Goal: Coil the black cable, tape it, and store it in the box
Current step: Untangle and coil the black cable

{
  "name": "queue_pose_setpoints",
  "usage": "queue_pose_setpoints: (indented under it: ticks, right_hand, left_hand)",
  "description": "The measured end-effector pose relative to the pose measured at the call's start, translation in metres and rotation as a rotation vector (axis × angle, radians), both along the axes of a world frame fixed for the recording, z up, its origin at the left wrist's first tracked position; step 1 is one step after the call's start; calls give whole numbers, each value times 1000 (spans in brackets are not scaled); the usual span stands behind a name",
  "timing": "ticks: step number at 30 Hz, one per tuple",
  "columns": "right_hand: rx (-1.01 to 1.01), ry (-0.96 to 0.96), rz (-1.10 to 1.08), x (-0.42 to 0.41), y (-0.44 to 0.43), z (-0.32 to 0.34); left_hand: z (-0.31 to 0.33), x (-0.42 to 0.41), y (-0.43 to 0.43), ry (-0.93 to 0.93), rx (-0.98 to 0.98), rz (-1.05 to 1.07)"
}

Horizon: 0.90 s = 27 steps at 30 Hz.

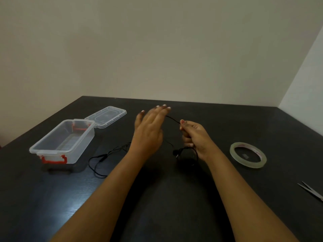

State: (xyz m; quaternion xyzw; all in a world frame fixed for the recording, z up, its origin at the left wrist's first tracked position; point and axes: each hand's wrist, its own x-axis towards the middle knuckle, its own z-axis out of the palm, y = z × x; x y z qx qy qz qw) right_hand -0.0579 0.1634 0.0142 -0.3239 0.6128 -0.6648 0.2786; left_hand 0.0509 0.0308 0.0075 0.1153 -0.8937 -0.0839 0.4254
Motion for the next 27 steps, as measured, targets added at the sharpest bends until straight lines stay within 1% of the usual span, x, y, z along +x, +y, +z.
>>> queue_pose_setpoints:
  ticks: [2,3,5,6,8,9,10,12,14,15,16,18,19,21,22,23,25,27]
  right_hand:
    - [9,43,16,1,0,-1]
    - [20,66,20,1,-1,-2]
    - [76,113,16,2,-1,-3]
    - [95,117,25,3,-1,-3]
    - [70,57,73,4,-1,0]
    - [44,19,92,4,0,2]
    - [26,-2,97,3,0,3]
    - [19,-5,71,2,2,4]
    - [40,7,23,-1,6,1]
    - [47,13,6,-3,7,-1]
    - [48,12,-1,-5,7,-2]
    - [44,11,15,-5,5,-2]
    - [44,19,28,-4,3,-2]
    - [35,42,32,-2,0,-2]
    - [27,58,15,-1,-2,-3]
    - [20,91,-19,-2,-3,-4]
    - [33,229,-142,-4,-5,-8]
    - [51,372,-266,-7,-5,-10]
  left_hand:
    - [-2,-4,15,-85,-150,-90]
    - [-4,-6,19,-138,-179,-106]
    - [-8,-8,14,-191,-159,-122]
    - [-8,-9,8,-175,-150,-135]
    - [-5,-10,-5,-83,-119,-132]
    - [-2,-8,-8,-25,-64,-85]
    - [0,-7,-12,26,37,-18]
    - [0,-1,-21,104,337,100]
    - [-2,5,-35,189,657,142]
    - [-3,7,-42,212,775,151]
    - [-4,8,-44,193,834,167]
    - [-4,7,-39,97,824,168]
    - [-5,5,-34,51,792,144]
    - [-3,0,-21,-27,774,28]
    - [0,-1,-16,-51,832,-62]
    - [3,-2,-12,-65,936,-175]
    - [11,0,-2,-105,1122,-396]
    - [18,4,9,-183,1121,-537]
